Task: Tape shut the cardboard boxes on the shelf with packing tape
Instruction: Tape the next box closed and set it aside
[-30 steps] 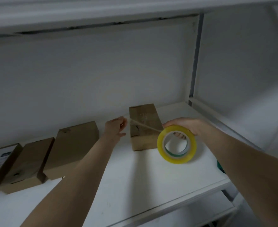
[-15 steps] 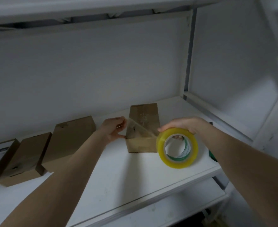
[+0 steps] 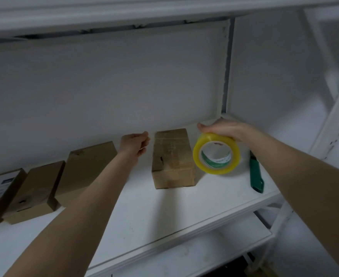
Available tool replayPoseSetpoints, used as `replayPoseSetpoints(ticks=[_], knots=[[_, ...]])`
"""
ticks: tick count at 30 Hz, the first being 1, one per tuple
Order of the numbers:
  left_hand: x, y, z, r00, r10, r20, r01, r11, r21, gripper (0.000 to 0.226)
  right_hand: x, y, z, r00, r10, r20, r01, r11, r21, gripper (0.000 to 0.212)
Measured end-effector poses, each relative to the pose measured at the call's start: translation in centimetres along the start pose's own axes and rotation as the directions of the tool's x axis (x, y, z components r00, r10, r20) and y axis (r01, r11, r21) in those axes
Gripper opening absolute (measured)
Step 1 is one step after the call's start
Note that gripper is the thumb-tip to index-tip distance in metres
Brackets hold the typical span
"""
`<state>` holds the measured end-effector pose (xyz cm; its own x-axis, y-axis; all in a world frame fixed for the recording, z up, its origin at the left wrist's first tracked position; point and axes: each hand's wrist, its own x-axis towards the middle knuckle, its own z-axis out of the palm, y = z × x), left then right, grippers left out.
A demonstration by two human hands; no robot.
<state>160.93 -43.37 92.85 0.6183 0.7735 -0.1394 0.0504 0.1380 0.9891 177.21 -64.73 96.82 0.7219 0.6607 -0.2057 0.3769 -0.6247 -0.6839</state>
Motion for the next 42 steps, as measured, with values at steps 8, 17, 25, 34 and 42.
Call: replayPoseSetpoints(ticks=[8, 17, 25, 34, 42], knots=[[0.8, 0.0, -0.7, 0.998, 0.026, -0.059, -0.025, 0.999, 0.024, 0.018, 0.2, -1.1, 0.9, 0.991, -0.038, -0.132, -0.022, 0.906, -0.423, 0.073], [0.9, -3.0, -1.4, 0.987, 0.030, -0.161, -0.009, 0.992, 0.128, 0.021, 2.6, 0.4, 1.5, 0.998, 0.006, -0.067, -0.031, 0.930, -0.366, 0.061], [1.5, -5.4, -1.2, 0.986, -0.043, -0.164, 0.061, 0.993, 0.101, 0.023, 4.7, 0.6, 3.1, 0.993, 0.086, -0.079, -0.116, 0.793, -0.597, 0.089], [2.2, -7.4, -1.6, 0.977, -0.134, -0.166, 0.156, 0.979, 0.128, 0.022, 5.7, 1.0, 4.4, 0.990, 0.128, -0.053, -0.132, 0.751, -0.647, 0.090], [2.1, -9.5, 0.2, 0.971, -0.236, -0.021, 0.235, 0.950, 0.207, 0.028, 6.5, 2.7, 5.7, 0.984, 0.173, -0.037, -0.160, 0.783, -0.602, 0.084]])
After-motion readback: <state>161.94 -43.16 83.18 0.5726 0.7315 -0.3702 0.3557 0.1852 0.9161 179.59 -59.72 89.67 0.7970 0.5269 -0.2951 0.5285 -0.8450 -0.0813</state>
